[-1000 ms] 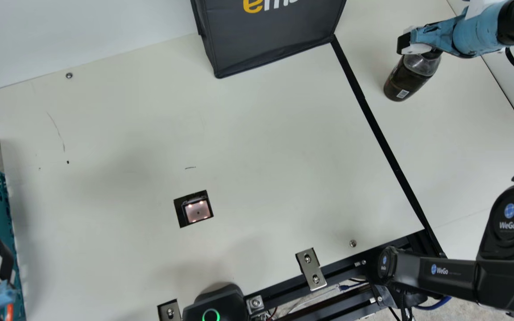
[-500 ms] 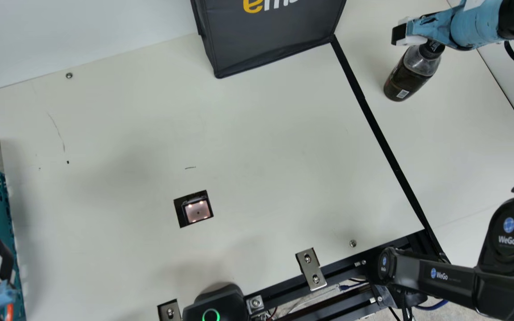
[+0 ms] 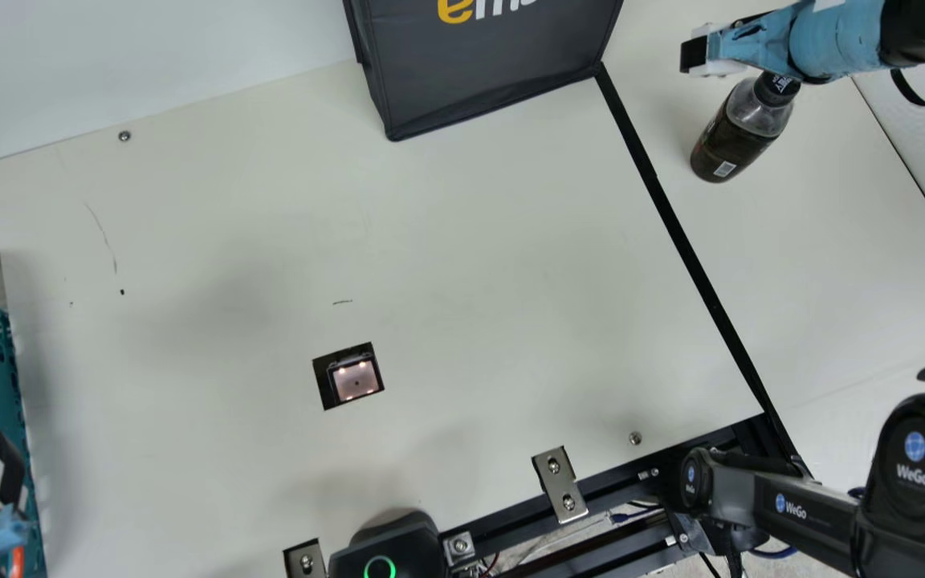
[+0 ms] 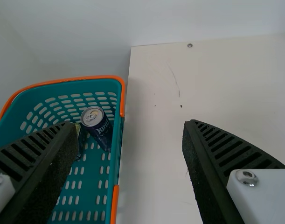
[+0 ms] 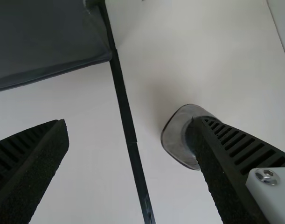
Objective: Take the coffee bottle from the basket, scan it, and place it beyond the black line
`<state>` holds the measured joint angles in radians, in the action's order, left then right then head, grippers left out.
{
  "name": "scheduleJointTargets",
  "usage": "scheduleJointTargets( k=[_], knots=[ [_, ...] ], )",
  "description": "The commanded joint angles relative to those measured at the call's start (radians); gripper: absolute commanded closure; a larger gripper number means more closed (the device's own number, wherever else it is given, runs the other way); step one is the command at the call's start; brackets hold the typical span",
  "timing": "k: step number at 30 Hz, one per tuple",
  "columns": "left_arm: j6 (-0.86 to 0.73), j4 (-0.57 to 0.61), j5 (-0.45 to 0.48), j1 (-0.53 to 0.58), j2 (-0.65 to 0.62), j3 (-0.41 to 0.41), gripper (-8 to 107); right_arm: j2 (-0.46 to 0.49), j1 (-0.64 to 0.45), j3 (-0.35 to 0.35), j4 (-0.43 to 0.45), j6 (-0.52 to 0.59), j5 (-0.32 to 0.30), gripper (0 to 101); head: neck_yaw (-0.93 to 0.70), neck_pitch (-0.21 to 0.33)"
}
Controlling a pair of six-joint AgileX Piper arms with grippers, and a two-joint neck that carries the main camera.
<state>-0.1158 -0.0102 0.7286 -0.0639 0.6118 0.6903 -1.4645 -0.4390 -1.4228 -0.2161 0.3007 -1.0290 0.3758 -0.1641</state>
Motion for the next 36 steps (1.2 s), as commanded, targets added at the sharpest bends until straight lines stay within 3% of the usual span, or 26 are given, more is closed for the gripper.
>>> scheduleJointTargets(
  k=[1, 36],
  knots=[
    [0.0, 0.0, 0.0, 0.0, 0.0, 0.0, 9, 0.01, 0.014, 0.01, 0.005, -0.002, 0.001, 10, 0.001, 0.026],
    [0.0, 0.0, 0.0, 0.0, 0.0, 0.0, 9, 0.245, 0.356, 0.191, 0.104, -0.193, 0.001, 10, 0.001, 0.026]
  ],
)
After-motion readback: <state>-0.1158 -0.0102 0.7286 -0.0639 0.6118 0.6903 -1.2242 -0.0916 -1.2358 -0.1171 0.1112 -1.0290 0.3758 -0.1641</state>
